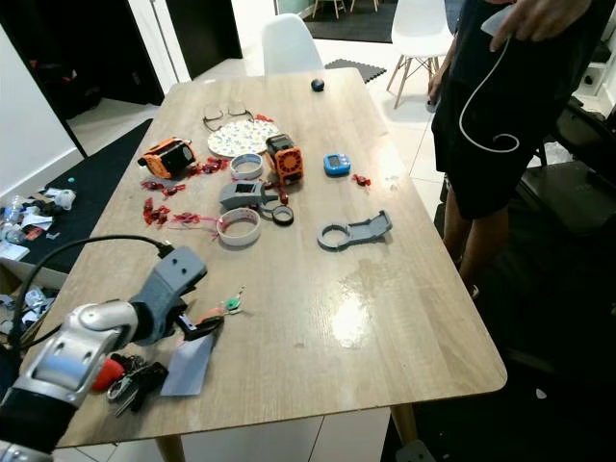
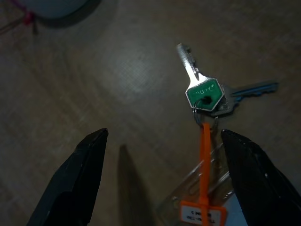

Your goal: Hang keys on a hook

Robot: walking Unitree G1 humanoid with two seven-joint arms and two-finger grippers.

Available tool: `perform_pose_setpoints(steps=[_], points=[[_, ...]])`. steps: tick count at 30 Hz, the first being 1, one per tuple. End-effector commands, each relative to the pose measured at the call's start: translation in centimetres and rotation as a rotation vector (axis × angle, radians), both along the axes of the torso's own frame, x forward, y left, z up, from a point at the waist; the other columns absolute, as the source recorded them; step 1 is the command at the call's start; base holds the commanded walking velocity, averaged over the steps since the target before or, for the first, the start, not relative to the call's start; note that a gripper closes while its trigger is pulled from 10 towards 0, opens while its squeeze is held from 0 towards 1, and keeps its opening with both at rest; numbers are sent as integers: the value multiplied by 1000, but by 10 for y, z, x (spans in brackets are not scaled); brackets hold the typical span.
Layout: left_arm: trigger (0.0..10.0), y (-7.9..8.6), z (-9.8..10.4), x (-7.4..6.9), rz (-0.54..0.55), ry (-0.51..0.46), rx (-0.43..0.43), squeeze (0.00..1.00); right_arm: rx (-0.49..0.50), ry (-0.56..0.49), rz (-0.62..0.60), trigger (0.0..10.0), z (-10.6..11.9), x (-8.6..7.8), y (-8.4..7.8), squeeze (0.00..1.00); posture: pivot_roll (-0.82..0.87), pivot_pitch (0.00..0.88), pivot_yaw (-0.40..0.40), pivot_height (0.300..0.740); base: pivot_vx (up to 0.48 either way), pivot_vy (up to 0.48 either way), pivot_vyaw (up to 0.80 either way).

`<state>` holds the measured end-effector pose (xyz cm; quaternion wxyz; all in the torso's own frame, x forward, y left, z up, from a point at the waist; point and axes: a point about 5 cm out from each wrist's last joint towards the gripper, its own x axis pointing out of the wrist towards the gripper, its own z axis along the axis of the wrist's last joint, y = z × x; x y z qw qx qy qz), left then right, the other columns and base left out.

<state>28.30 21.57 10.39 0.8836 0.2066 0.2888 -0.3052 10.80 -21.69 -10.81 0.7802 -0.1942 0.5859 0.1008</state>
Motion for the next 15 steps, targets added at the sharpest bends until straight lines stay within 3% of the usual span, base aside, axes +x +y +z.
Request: perform_pose_setpoints(steps=[1,7,15], points=[[10000,12,0,-4,15,16,31,0,15,6,-14,10000,-1,-3,3,0,-46,44,72,740,0,0,0],[10000,28,-4,-21,-14,112,68,0,13,9,-13,10000,-1,-3,2,0,-45,47,69,740,0,0,0],[10000,32,-10,-27,22,162,25,0,12,9,-12,10000,-1,-3,2,0,-50,47,65,740,0,0,0]])
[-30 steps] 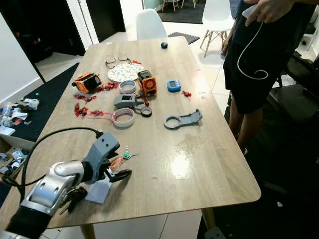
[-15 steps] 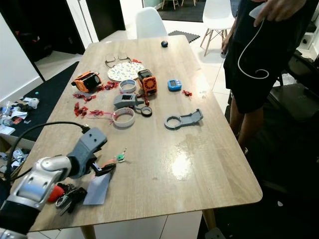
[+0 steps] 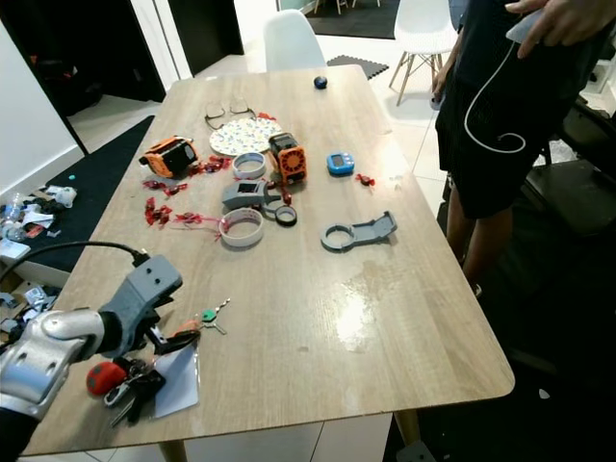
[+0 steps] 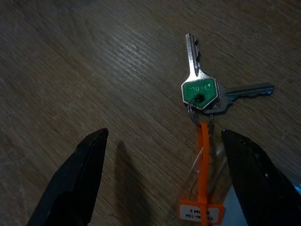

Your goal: Hang keys on a hook

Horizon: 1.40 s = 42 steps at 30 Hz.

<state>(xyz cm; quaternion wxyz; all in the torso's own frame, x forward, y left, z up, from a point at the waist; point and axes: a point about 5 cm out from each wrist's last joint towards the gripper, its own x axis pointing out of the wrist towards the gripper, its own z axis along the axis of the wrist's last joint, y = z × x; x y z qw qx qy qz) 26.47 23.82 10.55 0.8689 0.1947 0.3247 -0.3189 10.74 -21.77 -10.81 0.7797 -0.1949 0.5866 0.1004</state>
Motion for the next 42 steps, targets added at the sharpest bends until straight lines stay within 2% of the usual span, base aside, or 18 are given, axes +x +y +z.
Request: perform_pose_setpoints(steps=[1,2,3,4,5,15,17,20,25,27,31,35,40,42], points=[[10000,11,-13,-10,65,101,-23,0,12,7,-10,10000,-1,-2,2,0,-49,46,63,740,0,0,0],[10000,11,-13,-10,65,101,-23,0,12,7,-10,10000,-1,-2,2,0,-49,46,63,740,0,0,0],[10000,10,-11,-11,111,121,-115,0,9,7,-7,10000,-1,-2,1,0,-49,44,61,740,0,0,0],[10000,10,-11,-11,111,121,-115,0,9,7,-7,10000,-1,-2,1,0,-49,44,61,740,0,0,0],[10000,9,-10,-13,138,141,-177,0,8,6,-6,10000,-1,-2,1,0,-49,44,61,740,0,0,0],[10000,21,-2,-19,235,139,-268,0,5,7,1,10000,0,-1,0,0,-44,41,59,740,0,0,0],[10000,27,6,-24,257,130,-302,0,4,8,6,10000,0,-1,0,0,-38,41,57,740,0,0,0],[10000,34,7,-33,262,148,-278,0,4,8,7,10000,0,-1,0,0,-38,41,57,740,0,0,0],[10000,38,6,-37,270,160,-263,0,3,8,8,10000,0,-1,0,0,-31,46,56,740,0,0,0],[10000,48,0,-49,265,190,-206,0,3,9,9,10000,0,-1,0,0,-30,49,56,740,0,0,0],[10000,54,-3,-52,311,197,-185,0,2,10,9,10000,0,-1,-1,0,-27,50,54,740,0,0,0],[10000,52,-5,-52,313,201,-188,0,2,11,11,10000,0,-1,-1,0,-28,49,55,740,0,0,0],[10000,33,-14,-58,243,248,-222,0,2,11,6,10000,0,-2,-1,0,-29,49,57,740,0,0,0],[10000,30,-15,-59,230,252,-230,0,2,11,6,10000,0,-2,-1,0,-29,49,57,740,0,0,0]])
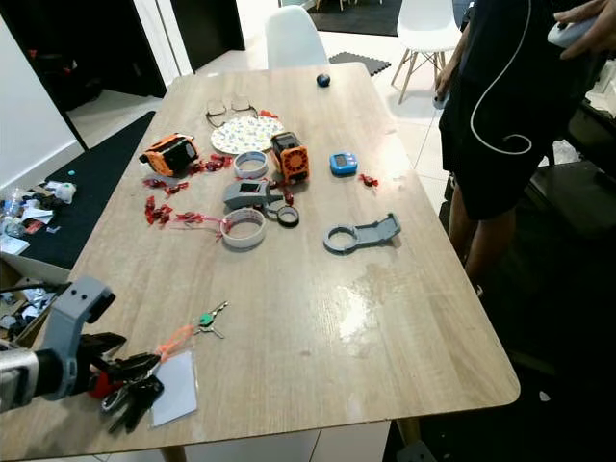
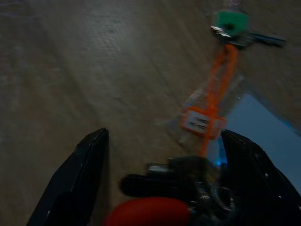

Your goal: Hang keys on a hook

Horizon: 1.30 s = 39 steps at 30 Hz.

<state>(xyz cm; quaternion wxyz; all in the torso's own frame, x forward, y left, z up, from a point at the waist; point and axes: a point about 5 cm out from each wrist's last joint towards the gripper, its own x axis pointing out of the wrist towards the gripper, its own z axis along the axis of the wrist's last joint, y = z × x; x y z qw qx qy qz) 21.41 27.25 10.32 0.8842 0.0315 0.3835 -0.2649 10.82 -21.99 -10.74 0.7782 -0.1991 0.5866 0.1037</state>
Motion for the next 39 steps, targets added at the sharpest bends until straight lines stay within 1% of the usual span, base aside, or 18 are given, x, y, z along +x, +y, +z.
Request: perform_pose_setpoints(steps=[1,4,8,10,14,17,20,22,26,27,29,31,32,33,34,35,39], points=[[10000,-9,-12,-11,-39,80,-32,0,5,9,-5,10000,-1,-3,1,0,-35,51,59,740,0,0,0],[10000,-16,-12,-16,-82,92,-50,0,5,10,-6,10000,-1,-3,1,0,-35,51,59,740,0,0,0],[10000,-9,-10,-17,-51,90,-22,0,3,12,-1,10000,-1,-2,0,0,-28,52,53,740,0,0,0],[10000,-8,-10,-17,-46,88,-18,0,3,12,1,10000,-1,-2,0,0,-28,52,53,740,0,0,0],[10000,-16,-9,-16,-53,73,-32,0,3,8,4,10000,0,-1,0,0,-26,51,50,740,0,0,0],[10000,-17,-9,-16,-55,72,-35,0,3,7,4,10000,0,0,0,0,-26,51,50,740,0,0,0],[10000,-25,-16,-11,-49,64,-37,0,3,4,4,10000,0,1,0,0,-26,49,50,740,0,0,0],[10000,-33,-21,-10,-54,68,-55,0,3,4,3,10000,0,1,0,0,-26,49,50,740,0,0,0],[10000,-43,-28,-7,-69,69,-43,0,3,5,1,10000,0,1,0,0,-34,49,51,740,0,0,0],[10000,-43,-28,-7,-69,69,-43,0,3,5,1,10000,0,1,0,0,-34,49,51,740,0,0,0],[10000,-51,-31,-6,-98,75,-35,0,2,4,-1,10000,0,1,-1,0,-38,48,53,740,0,0,0],[10000,-51,-31,-6,-98,75,-35,0,2,4,-1,10000,0,1,-1,0,-38,48,53,740,0,0,0],[8392,-53,-32,-6,-106,72,-39,0,2,3,-3,10000,1,2,-1,0,-39,46,53,740,0,0,0],[4078,-54,-32,-5,-103,68,-40,0,2,3,-3,10000,0,1,-1,0,-39,46,53,740,0,0,0],[4078,-55,-33,-4,-100,65,-39,0,3,3,-4,10000,0,1,-1,0,-39,46,53,740,0,0,0],[0,-55,-34,-4,-104,69,-29,0,3,3,-4,10000,0,1,-1,0,-38,45,52,740,0,0,0],[0,-55,-36,-3,-108,72,-15,0,3,3,-4,10000,0,1,-1,0,-38,45,52,740,0,0,0]])
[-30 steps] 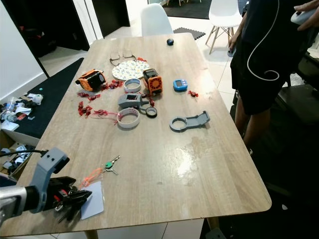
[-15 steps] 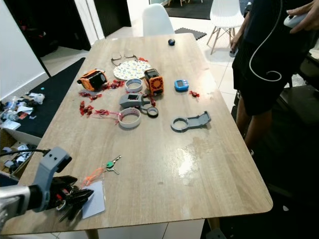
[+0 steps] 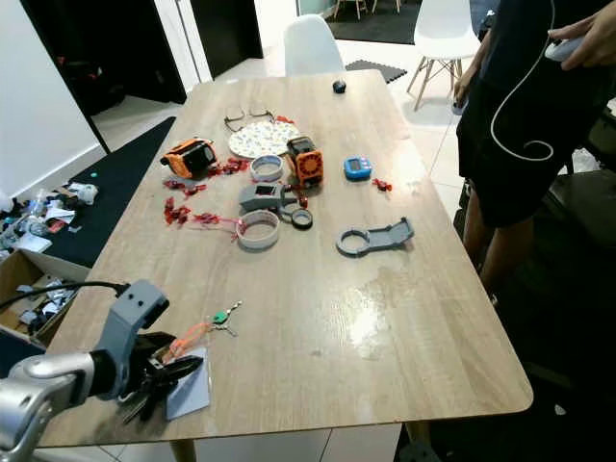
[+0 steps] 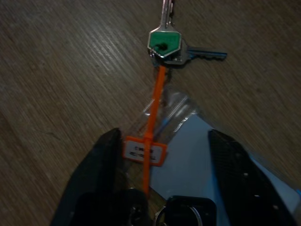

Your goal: Hang keys on a hook

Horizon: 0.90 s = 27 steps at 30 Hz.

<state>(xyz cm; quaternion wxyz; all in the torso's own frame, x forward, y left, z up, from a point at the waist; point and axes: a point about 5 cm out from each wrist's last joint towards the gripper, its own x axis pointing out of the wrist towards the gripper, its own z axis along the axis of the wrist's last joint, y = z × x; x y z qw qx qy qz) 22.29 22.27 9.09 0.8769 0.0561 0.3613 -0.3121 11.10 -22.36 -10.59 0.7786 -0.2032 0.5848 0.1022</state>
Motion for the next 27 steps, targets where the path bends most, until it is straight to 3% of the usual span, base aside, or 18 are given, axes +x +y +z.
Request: perform_pose_setpoints(steps=[1,22,25,27], points=[[0,-7,-24,-11,3,112,-4,0,10,8,-6,10000,-1,-2,3,0,-35,40,50,740,0,0,0],[0,-15,-25,-9,-48,93,-9,0,10,8,-5,10000,-1,-2,3,0,-38,40,55,740,0,0,0],[0,-22,-17,-6,-79,46,-64,0,11,8,-7,10000,-1,-2,3,0,-39,40,56,740,0,0,0],[1294,-33,3,-2,-130,-42,-196,0,12,8,-9,10000,-1,-3,3,0,-39,40,56,740,0,0,0]])
